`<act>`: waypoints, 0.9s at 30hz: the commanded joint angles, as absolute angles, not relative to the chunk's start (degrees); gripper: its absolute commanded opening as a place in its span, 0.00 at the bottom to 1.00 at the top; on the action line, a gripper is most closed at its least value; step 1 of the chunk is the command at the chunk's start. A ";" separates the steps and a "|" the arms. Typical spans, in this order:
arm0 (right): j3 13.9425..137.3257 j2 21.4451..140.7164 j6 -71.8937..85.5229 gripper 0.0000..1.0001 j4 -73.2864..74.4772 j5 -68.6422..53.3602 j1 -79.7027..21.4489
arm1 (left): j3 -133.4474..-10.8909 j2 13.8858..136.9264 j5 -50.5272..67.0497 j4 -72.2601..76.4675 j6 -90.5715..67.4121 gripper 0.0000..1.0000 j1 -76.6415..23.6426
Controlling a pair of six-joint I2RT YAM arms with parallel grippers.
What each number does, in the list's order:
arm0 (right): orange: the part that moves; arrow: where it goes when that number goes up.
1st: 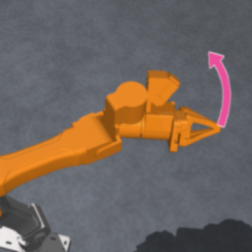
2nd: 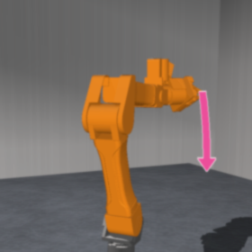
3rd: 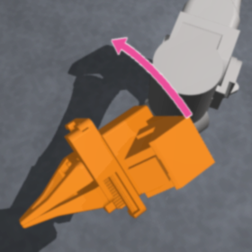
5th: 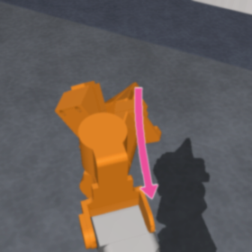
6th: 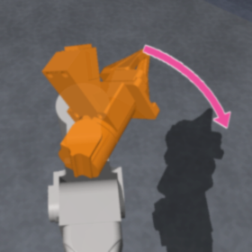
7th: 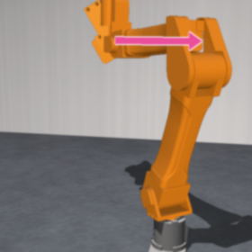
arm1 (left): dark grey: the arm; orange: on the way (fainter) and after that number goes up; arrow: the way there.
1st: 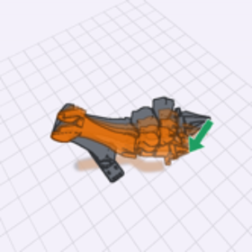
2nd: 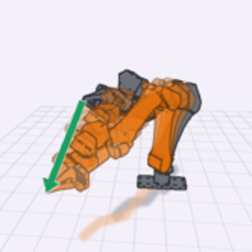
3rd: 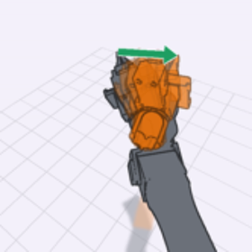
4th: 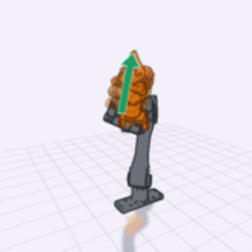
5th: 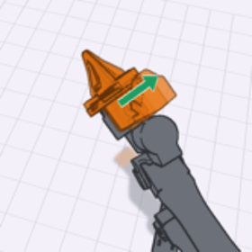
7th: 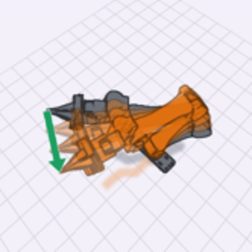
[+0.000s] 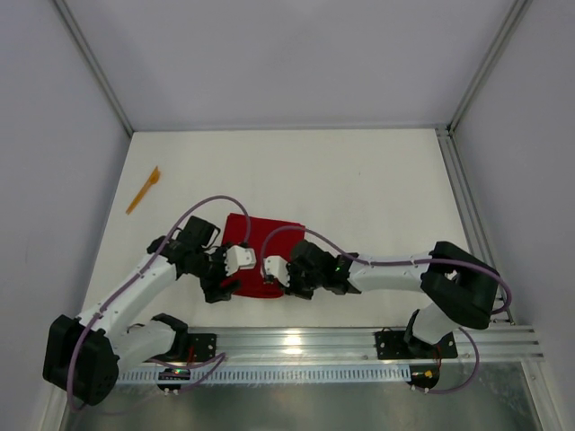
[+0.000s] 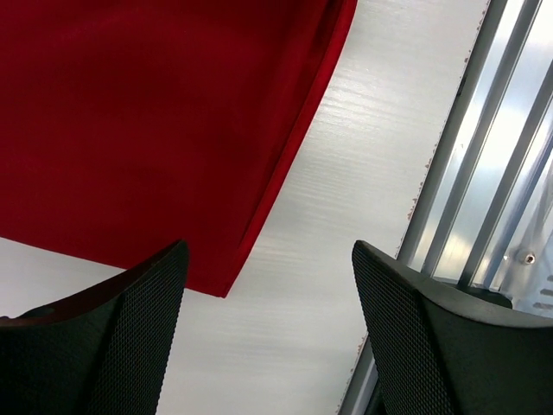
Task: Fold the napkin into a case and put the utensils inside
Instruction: Fold the lower triangle-folded napkin.
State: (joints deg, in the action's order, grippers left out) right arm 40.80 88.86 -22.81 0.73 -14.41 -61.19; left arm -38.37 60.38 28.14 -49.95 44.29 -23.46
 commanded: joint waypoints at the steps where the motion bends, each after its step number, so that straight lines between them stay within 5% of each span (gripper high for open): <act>1: 42.28 86.93 -17.32 0.03 -2.72 -21.35 -58.54 | -37.10 60.03 28.13 -48.26 46.84 0.80 -24.26; 7: 42.63 87.10 -12.66 0.03 -3.87 -27.23 -54.94 | -33.23 58.89 25.32 -42.81 50.35 0.90 -26.01; 15: 43.32 88.33 -9.76 0.03 -5.45 -31.29 -51.42 | -24.28 59.24 12.95 -29.56 52.47 0.91 -33.48; 27: 45.61 88.42 -10.64 0.03 -2.20 -32.17 -51.15 | -19.25 57.66 6.68 -23.29 52.91 0.68 -36.83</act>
